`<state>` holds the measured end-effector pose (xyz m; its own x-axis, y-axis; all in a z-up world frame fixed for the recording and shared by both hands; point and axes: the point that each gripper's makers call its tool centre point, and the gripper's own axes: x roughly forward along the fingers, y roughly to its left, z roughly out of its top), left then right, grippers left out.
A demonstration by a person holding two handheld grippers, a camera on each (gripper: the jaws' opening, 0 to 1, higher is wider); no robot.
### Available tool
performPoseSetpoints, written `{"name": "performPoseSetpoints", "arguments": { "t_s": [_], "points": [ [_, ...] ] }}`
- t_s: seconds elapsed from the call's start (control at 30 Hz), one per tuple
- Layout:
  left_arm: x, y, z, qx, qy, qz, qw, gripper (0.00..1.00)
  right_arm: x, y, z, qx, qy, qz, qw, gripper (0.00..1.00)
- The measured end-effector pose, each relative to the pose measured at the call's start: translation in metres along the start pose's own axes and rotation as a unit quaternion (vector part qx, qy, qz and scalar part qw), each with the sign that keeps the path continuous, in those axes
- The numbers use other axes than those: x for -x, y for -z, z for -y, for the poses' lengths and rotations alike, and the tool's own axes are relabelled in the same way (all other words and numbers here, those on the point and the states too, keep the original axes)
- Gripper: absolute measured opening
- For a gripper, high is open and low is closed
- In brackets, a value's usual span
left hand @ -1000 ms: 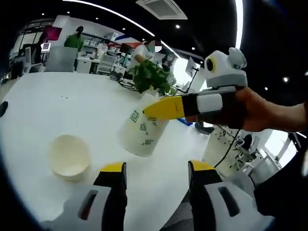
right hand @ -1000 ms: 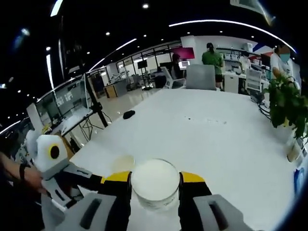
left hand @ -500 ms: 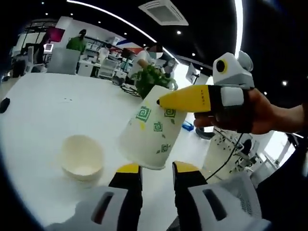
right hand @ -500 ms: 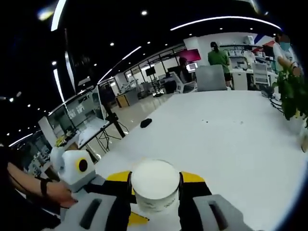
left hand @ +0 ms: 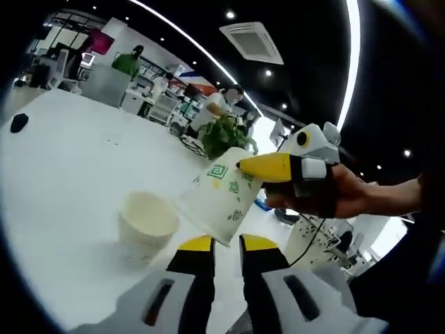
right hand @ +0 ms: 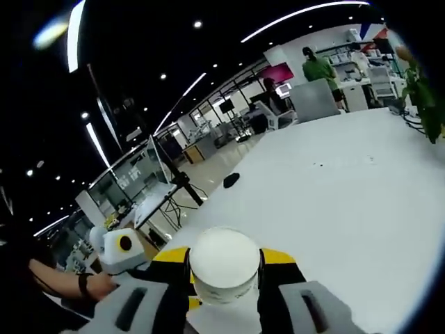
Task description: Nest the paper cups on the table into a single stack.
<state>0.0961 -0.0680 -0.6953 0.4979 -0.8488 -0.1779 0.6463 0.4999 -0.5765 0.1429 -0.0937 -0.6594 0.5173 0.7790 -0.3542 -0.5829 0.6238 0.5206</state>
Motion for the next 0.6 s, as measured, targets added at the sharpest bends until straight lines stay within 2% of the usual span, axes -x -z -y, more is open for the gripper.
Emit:
{"name": "performPoseSetpoints", "arguments": {
  "t_s": [0.17,0.43,0.53,0.6],
  "points": [
    [0.007,-0.007,-0.004,0.013,-0.002,0.018,0.9998,0.08,-0.007,0.0,-0.007,-0.001,-0.021,0.002,0.9998,0.36],
    [0.011,-0.01,-0.003,0.003,0.008,0.025,0.9996,0.01,-0.011,0.004,-0.008,0.008,-0.034,-0.007,0.9994,0.39],
    [0.009,-0.007,0.001,-0.007,0.022,0.019,0.9996,0.0,-0.011,0.007,-0.006,0.009,-0.031,-0.01,0.9994,0.4],
    [0.009,-0.008,0.003,-0.009,0.024,0.019,0.9995,0.0,-0.01,0.015,0.004,0.04,-0.012,-0.035,0.9985,0.38]
  ]
}}
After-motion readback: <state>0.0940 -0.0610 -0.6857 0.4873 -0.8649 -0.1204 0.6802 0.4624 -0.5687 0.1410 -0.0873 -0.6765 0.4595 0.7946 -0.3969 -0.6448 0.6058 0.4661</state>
